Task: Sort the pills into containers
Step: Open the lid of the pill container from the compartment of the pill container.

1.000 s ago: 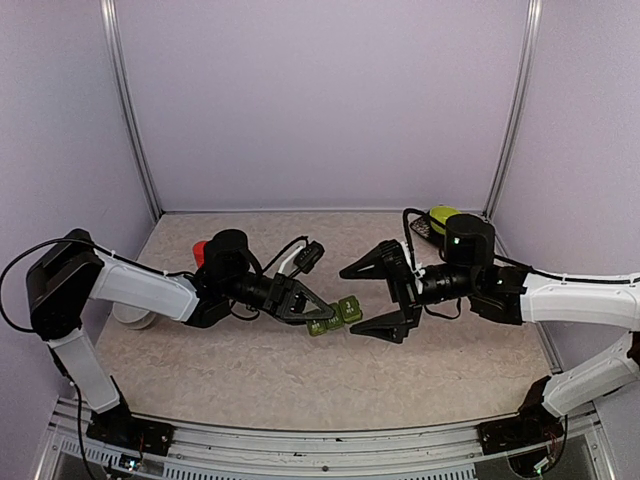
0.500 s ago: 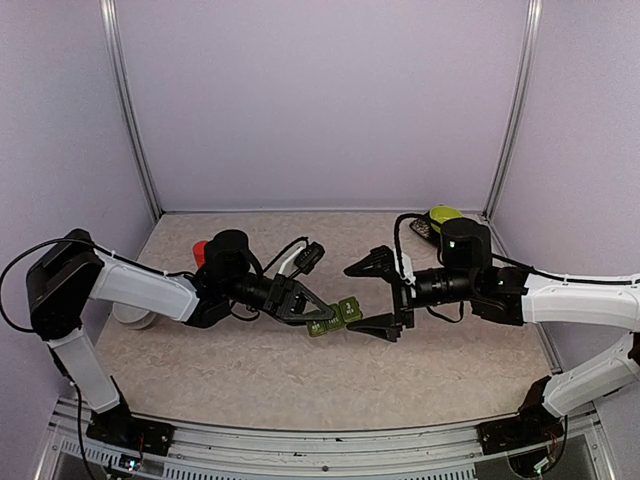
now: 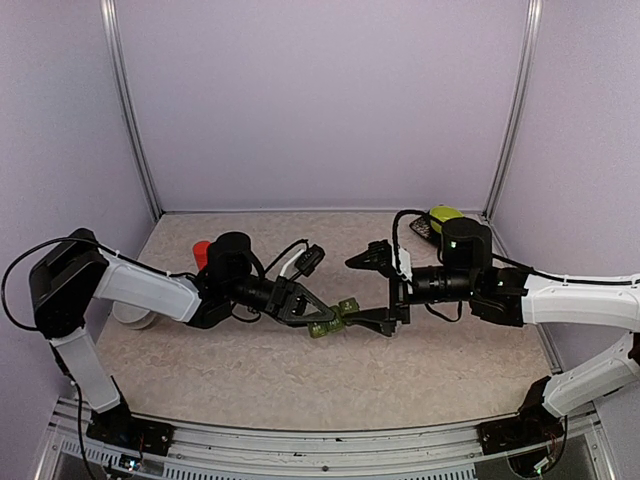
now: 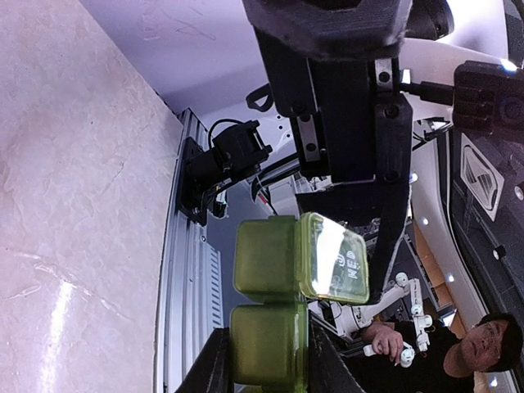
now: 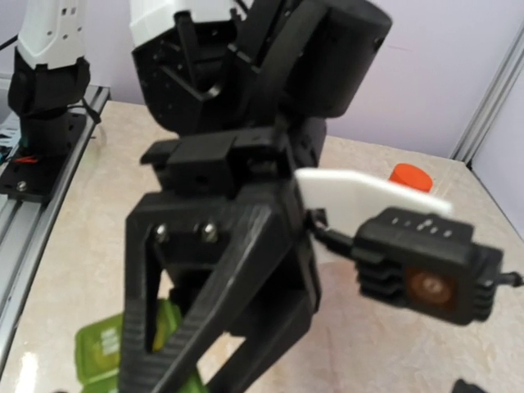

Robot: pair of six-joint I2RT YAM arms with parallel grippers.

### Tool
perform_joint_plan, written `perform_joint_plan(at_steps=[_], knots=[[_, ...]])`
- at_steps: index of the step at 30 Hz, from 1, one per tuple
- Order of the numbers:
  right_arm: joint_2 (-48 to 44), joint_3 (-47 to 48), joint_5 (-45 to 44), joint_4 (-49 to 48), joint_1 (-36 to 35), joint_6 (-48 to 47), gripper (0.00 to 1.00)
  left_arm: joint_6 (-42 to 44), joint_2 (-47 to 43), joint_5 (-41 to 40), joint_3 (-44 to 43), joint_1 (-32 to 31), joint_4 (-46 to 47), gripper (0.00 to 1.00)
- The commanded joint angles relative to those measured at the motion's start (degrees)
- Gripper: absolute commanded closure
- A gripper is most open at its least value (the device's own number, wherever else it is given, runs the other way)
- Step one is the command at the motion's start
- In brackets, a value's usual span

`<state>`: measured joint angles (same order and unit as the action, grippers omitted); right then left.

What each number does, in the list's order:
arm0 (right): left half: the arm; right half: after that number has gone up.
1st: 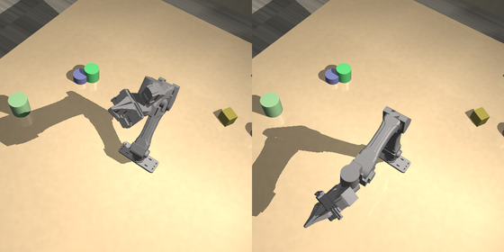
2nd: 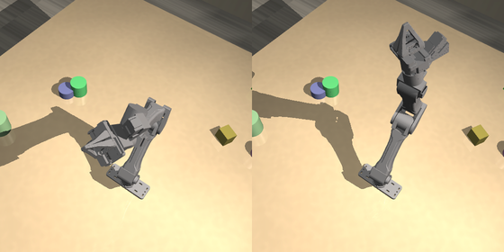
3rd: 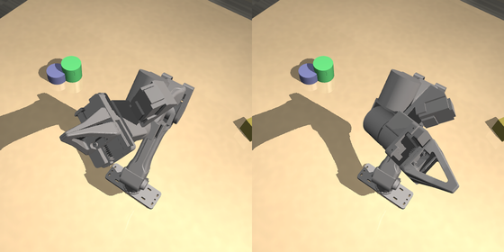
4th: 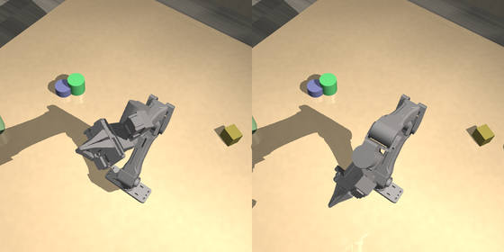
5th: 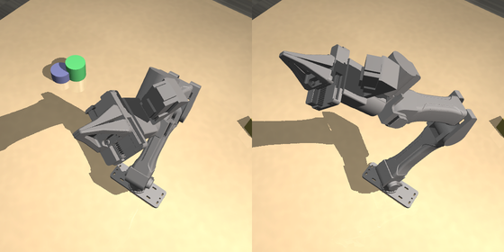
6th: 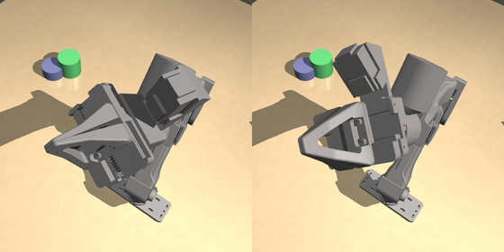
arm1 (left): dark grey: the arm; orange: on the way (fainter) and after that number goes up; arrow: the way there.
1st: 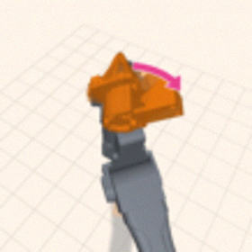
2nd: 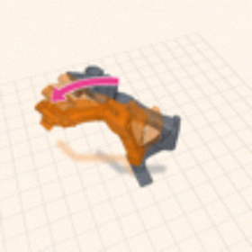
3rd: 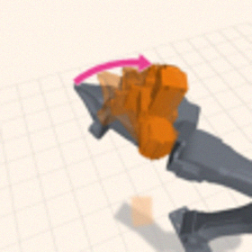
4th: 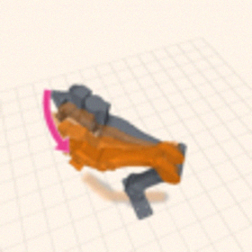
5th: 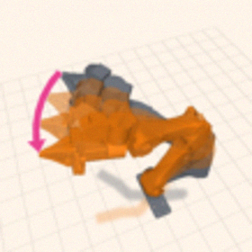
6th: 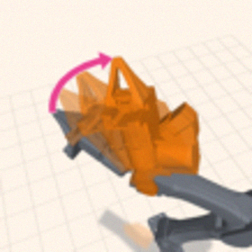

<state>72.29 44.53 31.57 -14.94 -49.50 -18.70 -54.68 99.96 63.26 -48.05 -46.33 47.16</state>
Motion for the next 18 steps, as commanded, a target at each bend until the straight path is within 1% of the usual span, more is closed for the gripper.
perform_joint_plan(at_steps=[1, 9, 18], knots=[[-0.8, 1.8, -3.0, -2.8, -0.4, 0.8, 0.00, 1.9, 0.9, 1.1, 0.2, -0.9, -0.2, 1.00], [0.4, 2.8, -10.8, -2.9, -0.4, 1.1, 0.00, 3.3, 1.0, 1.1, 0.2, -1.8, -1.4, 1.00], [1.5, 3.5, -14.0, -1.7, -0.3, 0.7, 0.00, 5.9, 0.3, 1.1, -0.1, -2.1, -4.2, 1.00]])
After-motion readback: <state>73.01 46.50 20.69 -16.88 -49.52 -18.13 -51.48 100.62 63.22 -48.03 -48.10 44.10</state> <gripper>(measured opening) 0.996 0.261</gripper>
